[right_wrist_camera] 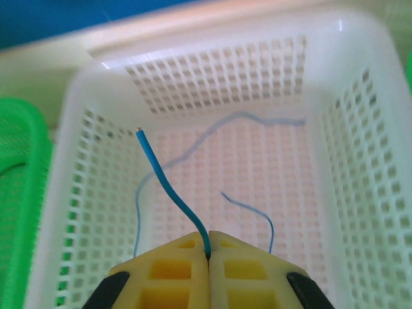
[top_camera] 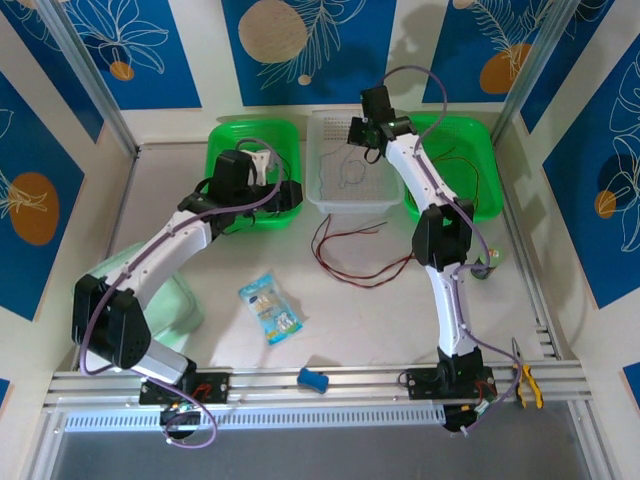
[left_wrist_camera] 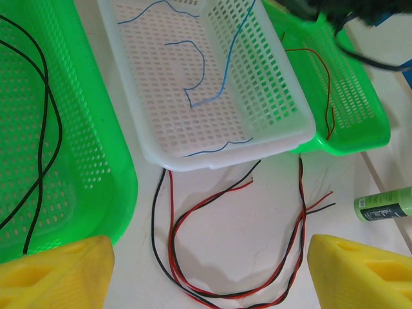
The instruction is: Untangle the cables
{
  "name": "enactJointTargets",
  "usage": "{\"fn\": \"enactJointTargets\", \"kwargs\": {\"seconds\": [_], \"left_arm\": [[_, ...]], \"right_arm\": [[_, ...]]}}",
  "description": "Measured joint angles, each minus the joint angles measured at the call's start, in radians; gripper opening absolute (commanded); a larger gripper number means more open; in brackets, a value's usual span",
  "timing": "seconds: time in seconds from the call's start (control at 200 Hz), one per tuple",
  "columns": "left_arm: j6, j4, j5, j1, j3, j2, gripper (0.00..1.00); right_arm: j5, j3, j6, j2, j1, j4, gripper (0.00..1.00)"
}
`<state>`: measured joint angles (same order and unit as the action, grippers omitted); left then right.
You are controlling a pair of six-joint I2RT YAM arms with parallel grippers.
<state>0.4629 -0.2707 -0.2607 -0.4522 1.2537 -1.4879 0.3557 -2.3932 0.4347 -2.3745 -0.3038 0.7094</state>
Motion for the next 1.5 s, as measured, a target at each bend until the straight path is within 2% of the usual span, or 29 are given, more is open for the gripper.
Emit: {"fn": "enactJointTargets", "kwargs": {"seconds": [0.115, 0.22, 0.395, 0.495, 0.645, 0.775, 0.865, 1.015, 1.11, 1.3, 1.5], "left_arm": [[0.003, 0.000, 0.000, 0.000, -0.013, 0.023, 0.79], [0.007, -0.002, 0.000, 0.000, -0.031, 0.042, 0.79], [0.022, -0.016, 0.001, -0.002, -0.060, 0.074, 0.79], [0.034, -0.029, 0.007, -0.006, -0.074, 0.100, 0.79], [0.052, -0.051, 0.021, -0.025, -0.103, 0.148, 0.80], [0.064, -0.076, 0.039, -0.055, -0.122, 0.185, 0.80], [0.080, -0.089, 0.054, -0.075, -0.137, 0.213, 0.80], [0.096, -0.097, 0.068, -0.091, -0.172, 0.260, 0.80], [0.106, -0.100, 0.078, -0.097, -0.190, 0.274, 0.80], [0.124, -0.106, 0.090, -0.119, -0.202, 0.275, 0.80], [0.136, -0.103, 0.099, -0.150, -0.202, 0.274, 0.79]], "right_arm": [[-0.027, 0.013, 0.040, -0.012, 0.018, 0.064, 0.57], [-0.043, 0.013, 0.052, -0.010, 0.034, 0.083, 0.79], [-0.056, 0.012, 0.052, 0.016, 0.054, 0.111, 0.92], [-0.071, 0.012, 0.052, 0.056, 0.062, 0.124, 0.94], [-0.101, 0.055, 0.043, 0.162, 0.073, 0.126, 0.92], [-0.143, 0.178, 0.025, 0.306, 0.076, 0.121, 0.86], [-0.179, 0.332, 0.027, 0.435, 0.076, 0.111, 0.82], [-0.250, 0.650, 0.055, 0.661, 0.076, 0.062, 0.68], [-0.306, 0.816, 0.090, 0.752, 0.076, 0.029, 0.61], [-0.394, 1.028, 0.171, 0.786, 0.054, -0.060, 0.53], [-0.445, 1.089, 0.222, 0.759, 0.034, -0.128, 0.43]]}}
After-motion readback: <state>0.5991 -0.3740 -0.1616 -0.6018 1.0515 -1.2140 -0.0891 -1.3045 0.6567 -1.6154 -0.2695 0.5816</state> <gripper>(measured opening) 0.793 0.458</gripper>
